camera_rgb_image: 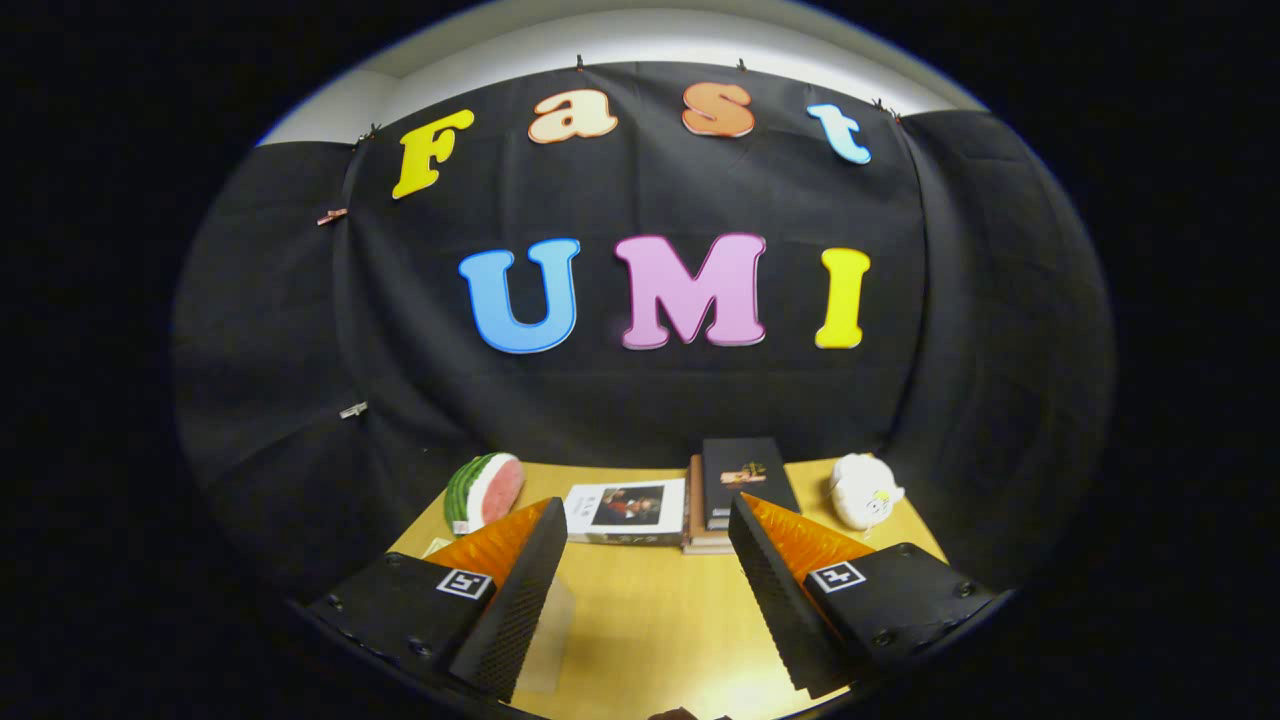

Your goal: Open the storage box then place both shoes into the box .Put the left shoe in first, then the right shoe, with the right side of both shoes facing outward in a uniform manner.

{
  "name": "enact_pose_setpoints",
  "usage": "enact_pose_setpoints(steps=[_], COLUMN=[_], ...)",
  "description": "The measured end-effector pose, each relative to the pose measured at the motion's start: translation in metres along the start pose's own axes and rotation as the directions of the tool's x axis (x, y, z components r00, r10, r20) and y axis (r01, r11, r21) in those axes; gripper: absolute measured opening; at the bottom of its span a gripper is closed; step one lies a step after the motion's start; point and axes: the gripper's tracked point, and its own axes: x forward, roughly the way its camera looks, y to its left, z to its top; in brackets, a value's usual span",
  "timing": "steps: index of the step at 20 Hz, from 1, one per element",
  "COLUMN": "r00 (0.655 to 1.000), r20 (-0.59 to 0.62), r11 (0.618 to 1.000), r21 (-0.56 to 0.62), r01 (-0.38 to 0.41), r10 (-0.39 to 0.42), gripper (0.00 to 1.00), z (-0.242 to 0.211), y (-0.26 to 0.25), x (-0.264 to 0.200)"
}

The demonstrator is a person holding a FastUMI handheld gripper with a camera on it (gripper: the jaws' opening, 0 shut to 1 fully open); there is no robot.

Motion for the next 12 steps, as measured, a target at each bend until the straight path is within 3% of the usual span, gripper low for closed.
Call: enact_pose_setpoints(steps=[5, 12], r00=[0.987, 0.987], r20=[0.133, 0.15], r11=[0.995, 0.998], r21=[-0.042, -0.033], r01=[0.091, 0.061], r10=[-0.085, -0.056], gripper=[0.98, 0.98], z=[0.008, -0.011], y=[-0.046, -0.059], x=[-0.018, -0.014])
